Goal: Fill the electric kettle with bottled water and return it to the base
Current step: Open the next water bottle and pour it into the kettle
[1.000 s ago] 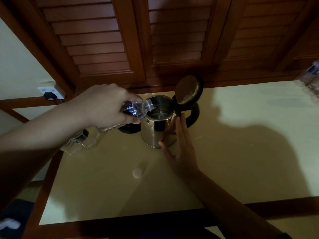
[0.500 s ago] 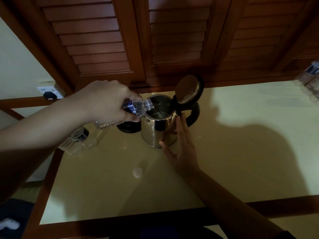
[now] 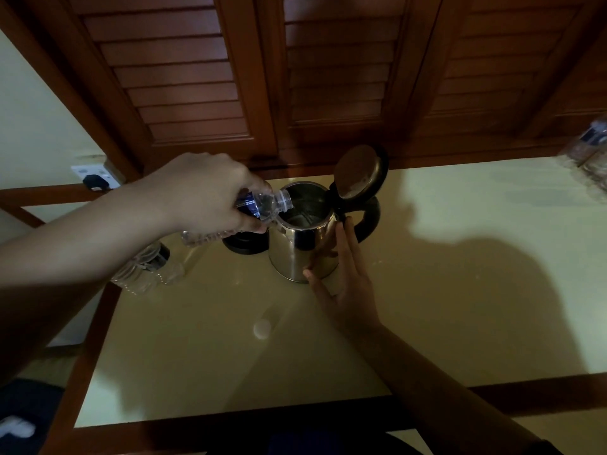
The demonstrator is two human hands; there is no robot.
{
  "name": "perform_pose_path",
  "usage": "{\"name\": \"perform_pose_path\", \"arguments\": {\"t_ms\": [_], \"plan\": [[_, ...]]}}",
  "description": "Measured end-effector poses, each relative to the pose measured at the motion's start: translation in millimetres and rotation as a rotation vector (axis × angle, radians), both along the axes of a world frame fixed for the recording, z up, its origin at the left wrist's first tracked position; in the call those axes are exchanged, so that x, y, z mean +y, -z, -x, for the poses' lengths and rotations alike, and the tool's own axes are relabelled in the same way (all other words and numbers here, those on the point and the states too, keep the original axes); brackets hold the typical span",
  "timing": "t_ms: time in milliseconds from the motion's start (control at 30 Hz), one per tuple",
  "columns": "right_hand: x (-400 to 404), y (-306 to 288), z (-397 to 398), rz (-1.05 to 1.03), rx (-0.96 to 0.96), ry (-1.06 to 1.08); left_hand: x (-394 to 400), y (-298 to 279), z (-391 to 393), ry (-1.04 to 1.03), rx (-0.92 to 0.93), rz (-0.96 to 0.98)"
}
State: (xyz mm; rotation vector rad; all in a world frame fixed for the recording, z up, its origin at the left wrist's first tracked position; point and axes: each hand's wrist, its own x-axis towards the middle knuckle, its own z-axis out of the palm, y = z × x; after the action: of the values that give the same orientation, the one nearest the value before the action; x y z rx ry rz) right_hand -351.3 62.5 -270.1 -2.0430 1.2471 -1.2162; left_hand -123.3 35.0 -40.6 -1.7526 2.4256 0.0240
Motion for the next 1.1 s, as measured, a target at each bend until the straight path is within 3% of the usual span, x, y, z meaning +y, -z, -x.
{"name": "perform_pose_path", "arguments": {"t_ms": [1100], "plan": [[-1.9, 3.9, 2.2, 0.031, 0.002, -0.008, 0.5, -1.1, 2.0, 0.024, -0.016, 0.016]]}}
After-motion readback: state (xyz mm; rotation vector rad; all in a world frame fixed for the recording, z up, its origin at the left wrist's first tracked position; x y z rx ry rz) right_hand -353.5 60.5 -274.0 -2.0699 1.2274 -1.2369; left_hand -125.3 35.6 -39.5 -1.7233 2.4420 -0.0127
